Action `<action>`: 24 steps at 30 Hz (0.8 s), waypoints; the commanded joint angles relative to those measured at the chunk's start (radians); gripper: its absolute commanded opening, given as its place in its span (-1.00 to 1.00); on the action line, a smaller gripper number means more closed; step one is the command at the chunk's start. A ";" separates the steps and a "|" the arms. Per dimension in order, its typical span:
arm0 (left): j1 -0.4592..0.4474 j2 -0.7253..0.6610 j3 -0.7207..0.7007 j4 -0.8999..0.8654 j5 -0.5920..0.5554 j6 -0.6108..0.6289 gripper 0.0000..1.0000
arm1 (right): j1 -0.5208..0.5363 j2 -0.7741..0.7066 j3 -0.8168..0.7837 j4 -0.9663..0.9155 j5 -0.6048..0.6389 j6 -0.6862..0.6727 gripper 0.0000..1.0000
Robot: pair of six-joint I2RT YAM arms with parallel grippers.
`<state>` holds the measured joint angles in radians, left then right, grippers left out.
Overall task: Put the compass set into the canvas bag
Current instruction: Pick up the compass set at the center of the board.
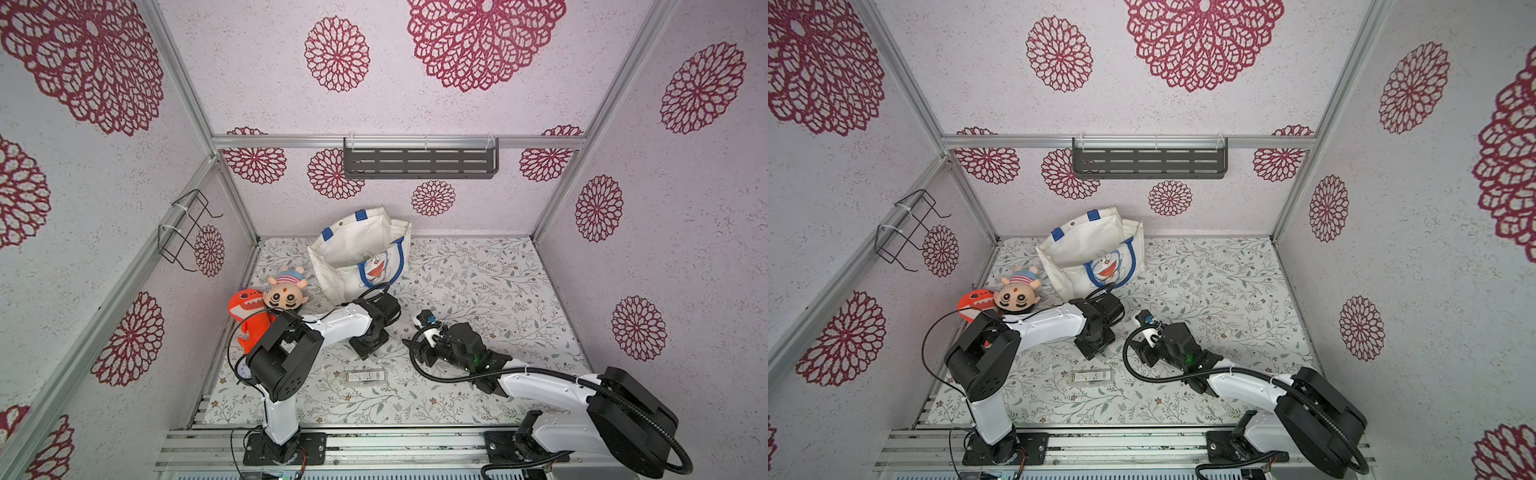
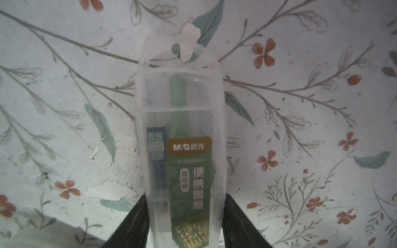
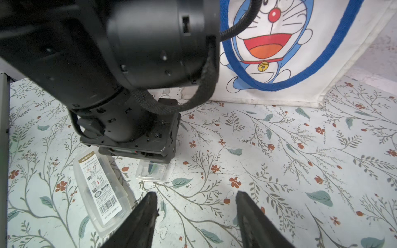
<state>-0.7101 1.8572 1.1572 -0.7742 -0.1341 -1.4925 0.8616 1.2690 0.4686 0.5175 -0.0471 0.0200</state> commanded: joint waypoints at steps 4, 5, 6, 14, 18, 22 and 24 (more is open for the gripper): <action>0.011 -0.007 -0.031 0.027 -0.029 0.005 -0.12 | 0.010 -0.012 0.033 0.007 0.023 -0.022 0.24; 0.009 -0.018 -0.030 0.019 -0.041 0.011 -0.13 | 0.010 -0.010 0.033 0.006 0.026 -0.023 0.24; 0.005 -0.033 -0.028 0.008 -0.055 0.017 -0.15 | 0.009 -0.010 0.033 0.006 0.026 -0.023 0.24; -0.039 -0.158 0.014 -0.071 -0.164 0.103 -0.30 | 0.010 -0.003 0.035 0.007 0.043 -0.020 0.24; -0.082 -0.255 0.085 -0.122 -0.299 0.230 -0.37 | 0.009 -0.014 0.028 0.020 0.069 -0.015 0.24; -0.072 -0.347 0.215 -0.220 -0.406 0.404 -0.41 | 0.009 -0.013 0.018 0.044 0.076 -0.004 0.24; -0.033 -0.377 0.268 -0.200 -0.351 0.507 -0.40 | 0.009 -0.014 0.016 0.049 0.076 -0.001 0.24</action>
<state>-0.7803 1.5364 1.3640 -0.9310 -0.4202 -1.1584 0.8669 1.2690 0.4686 0.5194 0.0059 0.0185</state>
